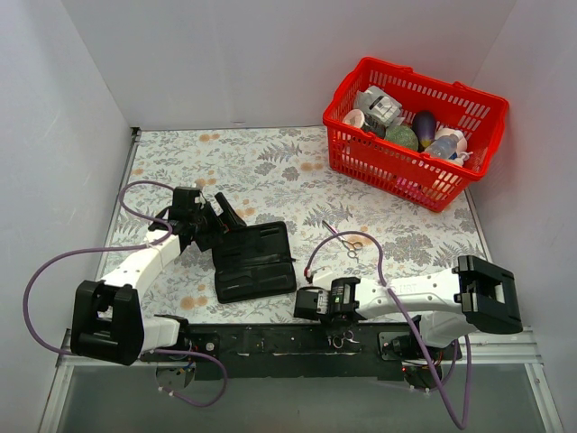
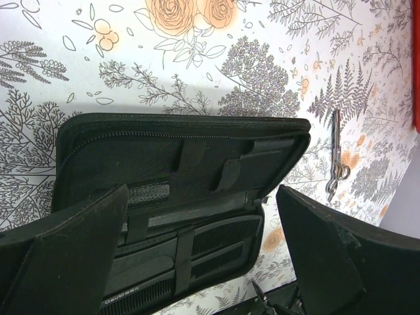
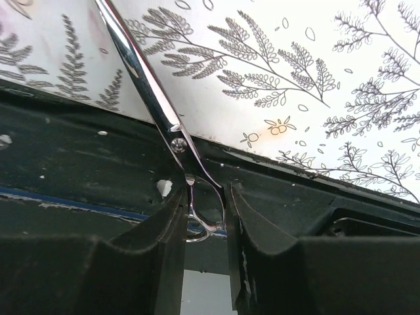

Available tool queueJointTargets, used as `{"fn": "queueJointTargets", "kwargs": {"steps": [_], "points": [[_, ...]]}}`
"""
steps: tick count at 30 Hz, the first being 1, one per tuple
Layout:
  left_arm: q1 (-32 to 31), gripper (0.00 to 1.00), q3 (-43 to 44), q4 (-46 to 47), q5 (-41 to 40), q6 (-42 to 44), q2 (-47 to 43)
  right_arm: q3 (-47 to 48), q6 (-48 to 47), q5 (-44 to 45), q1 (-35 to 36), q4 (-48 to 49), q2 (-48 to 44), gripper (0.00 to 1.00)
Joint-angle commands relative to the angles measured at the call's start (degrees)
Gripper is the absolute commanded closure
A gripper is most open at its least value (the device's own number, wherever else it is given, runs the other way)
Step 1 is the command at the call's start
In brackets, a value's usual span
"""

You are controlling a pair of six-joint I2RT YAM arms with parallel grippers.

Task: Sort the hair-cutting tools
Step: Pick up the scissors from the center of the board, then place the scissors in the hairdressing tool bag.

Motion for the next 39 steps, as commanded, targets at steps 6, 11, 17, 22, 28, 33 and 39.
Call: {"fn": "queueJointTargets", "kwargs": {"steps": [6, 11, 17, 22, 28, 33, 39], "points": [[-0.1, 0.02, 3.0, 0.2, 0.6, 1.0, 0.5, 9.0, -6.6, 6.0, -0.2, -4.8, -1.9, 0.99], [-0.1, 0.02, 2.8, 0.4, 0.7, 1.3, 0.9, 11.5, -13.0, 8.2, -4.2, -5.6, -4.0, 0.99], [-0.1, 0.02, 2.8, 0.4, 1.6, 2.3, 1.3, 13.7, -32.1, 4.9, -13.9, 1.1, -5.6, 0.99], [-0.1, 0.02, 4.3, -1.2, 3.8, 3.9, 1.9, 17.3, -45.7, 1.6, -20.1, 4.7, -2.0, 0.99], [-0.1, 0.02, 4.3, -2.6, 3.9, 5.1, 3.8, 22.5, -58.5, -2.5, -23.7, 8.0, 5.9, 0.99], [-0.1, 0.02, 4.3, -1.7, 3.4, 4.3, 6.5, 25.0, -67.5, -2.2, -25.3, 10.3, 12.3, 0.99], [-0.1, 0.02, 5.2, 0.0, 1.5, 2.9, 10.1, 28.6, -72.1, -1.4, -28.0, 13.4, 18.0, 0.99]]}}
